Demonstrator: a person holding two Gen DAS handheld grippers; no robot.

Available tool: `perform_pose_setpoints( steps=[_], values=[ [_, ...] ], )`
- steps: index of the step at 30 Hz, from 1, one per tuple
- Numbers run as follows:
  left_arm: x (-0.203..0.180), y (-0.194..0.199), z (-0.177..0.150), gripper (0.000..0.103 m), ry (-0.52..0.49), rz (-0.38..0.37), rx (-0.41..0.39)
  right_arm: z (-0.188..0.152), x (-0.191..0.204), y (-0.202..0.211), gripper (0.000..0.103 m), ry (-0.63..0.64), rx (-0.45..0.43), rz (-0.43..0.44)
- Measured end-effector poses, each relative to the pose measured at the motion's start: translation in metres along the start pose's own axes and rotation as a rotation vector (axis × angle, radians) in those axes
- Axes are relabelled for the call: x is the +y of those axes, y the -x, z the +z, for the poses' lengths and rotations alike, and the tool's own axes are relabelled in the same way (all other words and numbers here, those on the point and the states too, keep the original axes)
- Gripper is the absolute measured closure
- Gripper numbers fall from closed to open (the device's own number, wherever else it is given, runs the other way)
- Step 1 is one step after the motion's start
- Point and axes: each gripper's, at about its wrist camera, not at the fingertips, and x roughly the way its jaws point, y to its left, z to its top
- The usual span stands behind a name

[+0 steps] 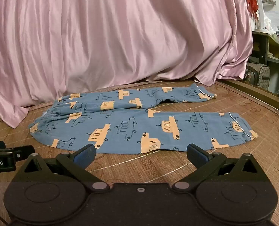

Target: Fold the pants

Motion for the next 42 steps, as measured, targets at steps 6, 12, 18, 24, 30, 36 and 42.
perform_pose_setpoints(
  steps=[6,12,18,24,30,36,42],
  values=[
    [0.0000,-0.0001,0.0000,0.000,-0.001,-0.001,0.001,0.0001,0.0001,-0.0002,0.000,0.003,0.003,0.000],
    [0.0003,0.0001,0.0001,0.000,-0.002,0.004,0.001,0.0014,-0.0010,-0.0010,0.000,0.003,0.003,-0.001],
    [0.0004,0.0003,0.0001,0.000,-0.006,0.004,0.000,0.0002,-0.0007,0.0008,0.000,0.000,-0.001,0.000],
    [0.0036,-0.0022,-0.0004,0.000,-0.011,0.010,0.000,0.0003,-0.0010,0.0006,0.000,-0.001,0.000,0.000],
    [0.0064,-0.0013,-0.0011,0.000,-0.010,0.011,0.000,-0.0003,-0.0017,0.0006,0.000,-0.001,0.000,0.000],
    [0.0031,-0.0005,-0.0004,0.000,-0.014,0.013,0.000,-0.0009,-0.0024,0.0001,0.000,-0.003,0.000,-0.002],
    [0.0036,-0.0006,-0.0003,0.000,-0.014,0.012,0.001,0.0001,-0.0036,-0.0001,0.000,-0.003,0.001,0.000]
  ],
)
